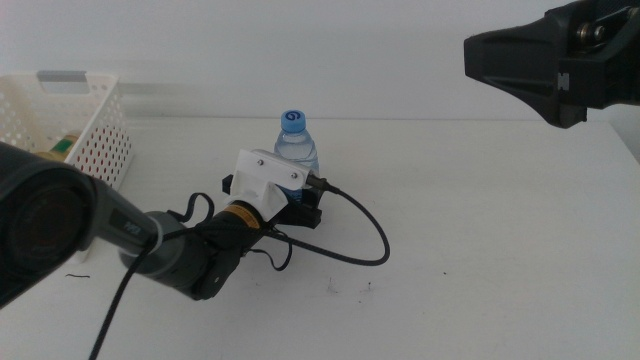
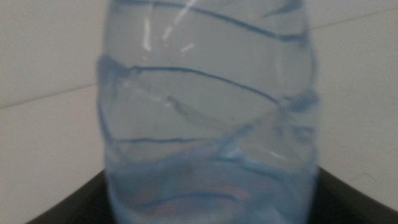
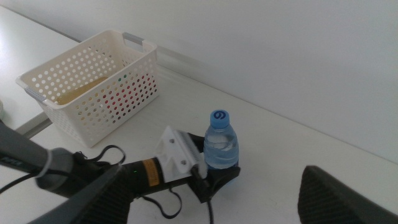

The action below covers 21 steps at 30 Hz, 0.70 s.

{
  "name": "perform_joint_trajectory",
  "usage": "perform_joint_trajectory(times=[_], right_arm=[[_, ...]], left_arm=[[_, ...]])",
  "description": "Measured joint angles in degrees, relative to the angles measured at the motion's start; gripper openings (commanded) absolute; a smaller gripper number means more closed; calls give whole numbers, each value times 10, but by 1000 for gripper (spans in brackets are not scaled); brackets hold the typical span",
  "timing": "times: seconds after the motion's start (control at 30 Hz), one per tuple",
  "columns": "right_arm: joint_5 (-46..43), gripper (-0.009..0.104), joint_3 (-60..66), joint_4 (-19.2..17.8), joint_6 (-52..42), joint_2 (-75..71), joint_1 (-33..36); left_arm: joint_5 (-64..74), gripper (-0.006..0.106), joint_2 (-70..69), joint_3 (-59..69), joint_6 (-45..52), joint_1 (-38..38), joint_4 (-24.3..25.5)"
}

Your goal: Use arms to grab the bottles and put them into the dustbin to the left of the table.

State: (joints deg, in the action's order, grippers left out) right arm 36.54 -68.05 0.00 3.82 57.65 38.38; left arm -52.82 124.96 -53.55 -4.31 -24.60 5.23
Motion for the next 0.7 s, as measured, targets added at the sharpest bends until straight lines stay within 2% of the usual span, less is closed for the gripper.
perform_joint_trajectory(times=[0.17, 0.27, 0.33, 0.4, 0.57, 0.6, 0.7], right_arm=[[0, 90, 0, -3, 0, 0, 0], [0, 90, 0, 0, 0, 0, 0], [0, 90, 0, 0, 0, 0, 0], [0, 90, 0, -3, 0, 0, 0], [0, 90, 0, -3, 0, 0, 0], [0, 90, 0, -3, 0, 0, 0], [0, 90, 0, 0, 0, 0, -1]], left_arm=[[12, 94, 23, -42, 0, 0, 0], [13, 87, 31, -56, 0, 0, -9], [13, 73, 34, -60, -5, 0, -12], [13, 49, 36, -59, -10, 0, -10], [33, 3, -4, -18, -6, 0, 8], [53, -2, -23, -5, -6, 0, 8], [141, -2, -92, 15, -5, -6, 0]])
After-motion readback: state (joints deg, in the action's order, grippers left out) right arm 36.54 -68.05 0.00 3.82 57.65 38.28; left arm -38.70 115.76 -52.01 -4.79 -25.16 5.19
